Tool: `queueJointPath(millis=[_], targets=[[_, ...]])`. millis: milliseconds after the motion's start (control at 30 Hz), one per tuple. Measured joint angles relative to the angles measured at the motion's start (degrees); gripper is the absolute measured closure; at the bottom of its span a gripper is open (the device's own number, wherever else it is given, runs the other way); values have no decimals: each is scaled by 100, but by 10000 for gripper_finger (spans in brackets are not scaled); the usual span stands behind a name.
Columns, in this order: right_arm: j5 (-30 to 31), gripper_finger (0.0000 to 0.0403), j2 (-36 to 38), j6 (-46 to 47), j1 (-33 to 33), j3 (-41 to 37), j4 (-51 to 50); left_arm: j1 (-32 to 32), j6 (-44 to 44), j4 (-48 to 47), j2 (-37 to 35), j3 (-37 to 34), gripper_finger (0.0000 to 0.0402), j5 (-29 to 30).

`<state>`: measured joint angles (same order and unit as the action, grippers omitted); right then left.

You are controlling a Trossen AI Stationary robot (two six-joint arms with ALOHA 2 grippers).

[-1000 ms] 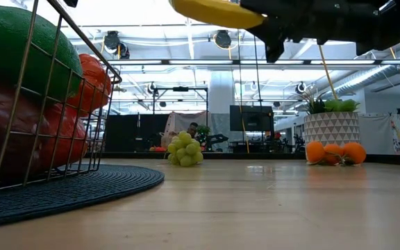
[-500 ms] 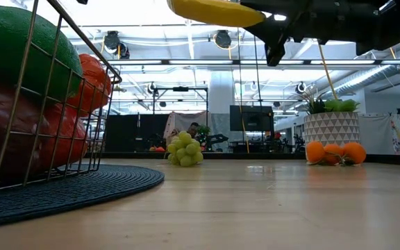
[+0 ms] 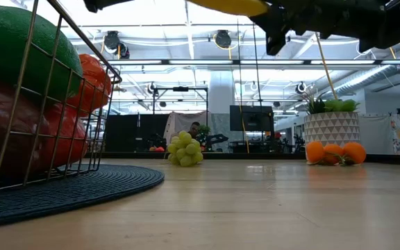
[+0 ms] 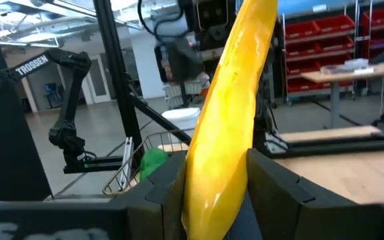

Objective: Build produce basket
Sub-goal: Put the banana into the gold wire basket

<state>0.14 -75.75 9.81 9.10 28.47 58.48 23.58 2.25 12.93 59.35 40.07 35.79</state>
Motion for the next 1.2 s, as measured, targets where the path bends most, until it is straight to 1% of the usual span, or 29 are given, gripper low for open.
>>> queueJointPath(millis=[167, 300, 400, 533, 767, 933, 1067, 1200], targets=[[-7, 268, 2, -68, 4, 2, 156, -42, -327, 586, 434, 0, 35, -37], [-11, 268, 0, -112, 4, 2, 155, -81, -332, 974, 638, 0, 46, -128], [-11, 268, 0, -143, 4, 2, 153, -161, -317, 1181, 741, 0, 53, -140], [-7, 268, 0, -176, 4, 2, 149, -294, -302, 1393, 916, 0, 61, -464], [-11, 268, 0, -200, 4, 2, 134, -456, -216, 1679, 1159, 0, 66, -538], [-13, 268, -15, -219, 4, 2, 129, -703, -190, 2466, 1439, 0, 66, -941], [-13, 268, -15, -219, 4, 2, 131, -939, -87, 3029, 1634, 28, 67, -1676], [-15, 268, -15, -299, 4, 2, 129, -1017, 10, 3101, 1643, 33, 72, -1749]])
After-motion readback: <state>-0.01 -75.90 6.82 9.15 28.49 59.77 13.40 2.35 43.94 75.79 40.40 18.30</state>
